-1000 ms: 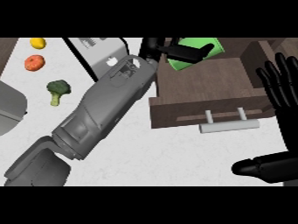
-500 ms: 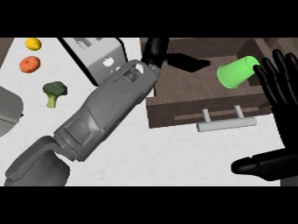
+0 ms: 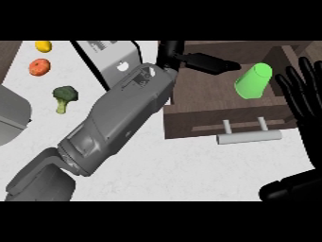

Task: Pick up the cup, place it into the drawer and close the drawer

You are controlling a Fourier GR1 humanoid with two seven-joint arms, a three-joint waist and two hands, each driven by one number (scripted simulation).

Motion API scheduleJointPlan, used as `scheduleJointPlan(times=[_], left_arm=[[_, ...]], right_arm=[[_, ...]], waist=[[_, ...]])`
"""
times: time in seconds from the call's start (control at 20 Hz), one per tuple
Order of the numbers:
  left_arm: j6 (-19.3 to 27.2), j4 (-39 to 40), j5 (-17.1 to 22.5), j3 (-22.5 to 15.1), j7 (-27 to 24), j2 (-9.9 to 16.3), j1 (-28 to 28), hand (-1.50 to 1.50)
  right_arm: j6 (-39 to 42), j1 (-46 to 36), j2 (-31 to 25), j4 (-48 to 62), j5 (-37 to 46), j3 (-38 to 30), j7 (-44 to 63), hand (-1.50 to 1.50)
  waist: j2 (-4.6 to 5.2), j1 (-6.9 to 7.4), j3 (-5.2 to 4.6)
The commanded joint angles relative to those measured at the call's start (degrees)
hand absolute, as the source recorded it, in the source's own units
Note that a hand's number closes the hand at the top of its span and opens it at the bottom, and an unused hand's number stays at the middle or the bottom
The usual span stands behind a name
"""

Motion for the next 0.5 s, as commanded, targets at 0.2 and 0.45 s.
scheduleJointPlan(times=[0.2, 0.45], left_arm=[[-1.37, -5.35, 1.57, 5.07, -0.86, 0.28, 3.8, -1.5], [-1.97, -12.93, 2.68, 6.97, 2.02, 5.91, 7.71, -1.5]], right_arm=[[2.78, 1.82, -3.6, -3.57, -3.46, -1.9, 3.02, 1.5], [9.0, 3.81, -8.69, -2.36, 4.16, -0.86, -1.24, 1.5]], waist=[[-1.07, 4.3, -0.05], [-1.38, 5.64, -0.07]])
